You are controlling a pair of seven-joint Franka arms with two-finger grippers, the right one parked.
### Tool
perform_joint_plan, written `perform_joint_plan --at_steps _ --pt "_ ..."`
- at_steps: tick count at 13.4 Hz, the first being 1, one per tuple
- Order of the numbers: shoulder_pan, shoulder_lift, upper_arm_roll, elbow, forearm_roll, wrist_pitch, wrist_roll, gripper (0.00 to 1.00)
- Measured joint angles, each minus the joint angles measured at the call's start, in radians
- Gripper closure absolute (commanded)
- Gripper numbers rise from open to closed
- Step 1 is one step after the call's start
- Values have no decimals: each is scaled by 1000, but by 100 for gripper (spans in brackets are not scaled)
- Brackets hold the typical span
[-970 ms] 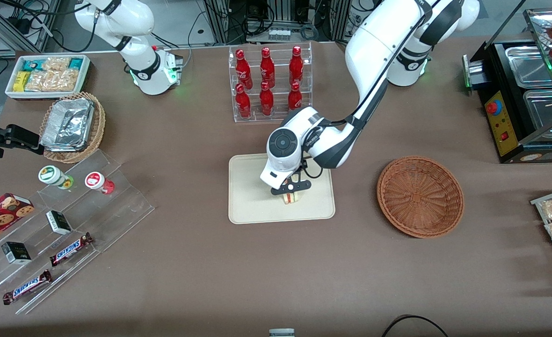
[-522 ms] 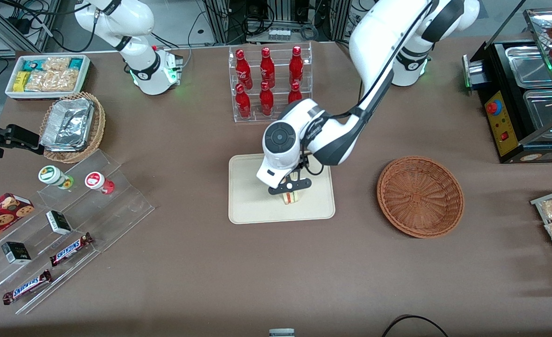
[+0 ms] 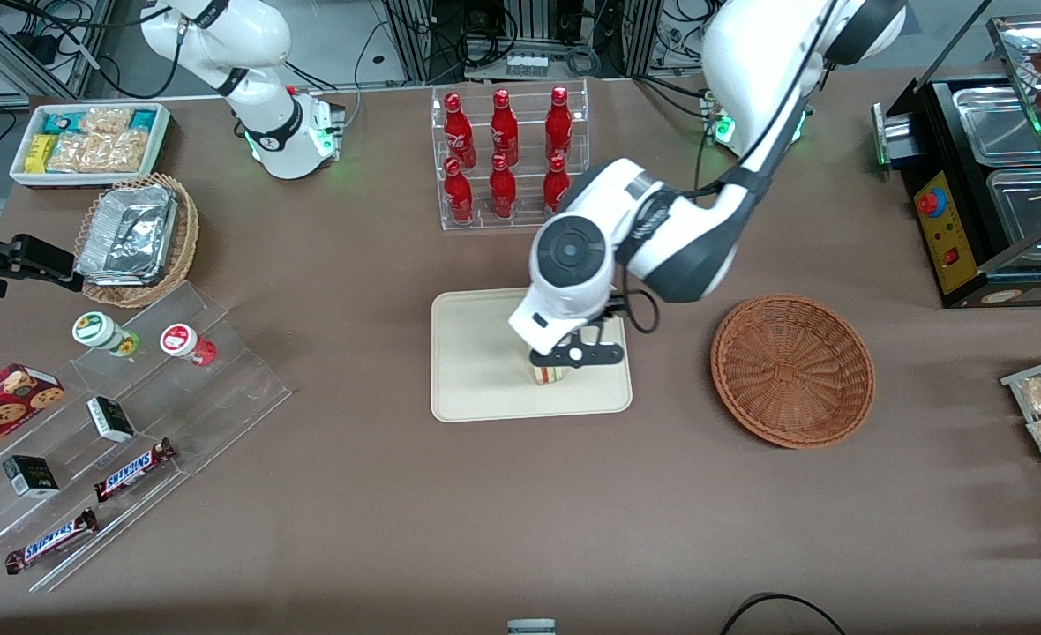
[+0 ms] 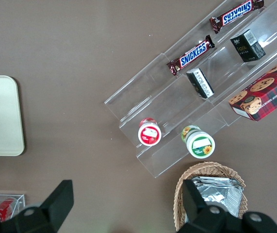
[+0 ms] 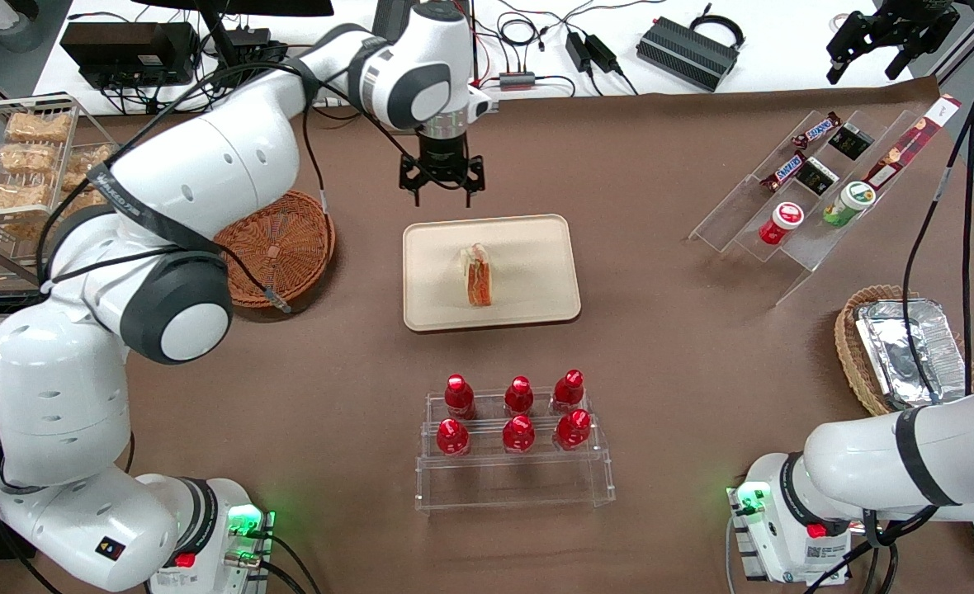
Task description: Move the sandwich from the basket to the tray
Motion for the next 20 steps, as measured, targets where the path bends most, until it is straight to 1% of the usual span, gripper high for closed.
perform_joint_plan --at_steps 3,6,9,15,18,20 --pt "80 -91 8 -91 20 -54 114 0" --pt "181 -209 12 -211 24 -62 218 0" --pt "273 -298 12 -306 23 -62 322 0" --pt "422 -380 13 -361 -1 -64 481 0" --pt "514 -459 13 -410 -39 -89 585 0" --pt "560 -515 14 -439 -43 -128 631 0"
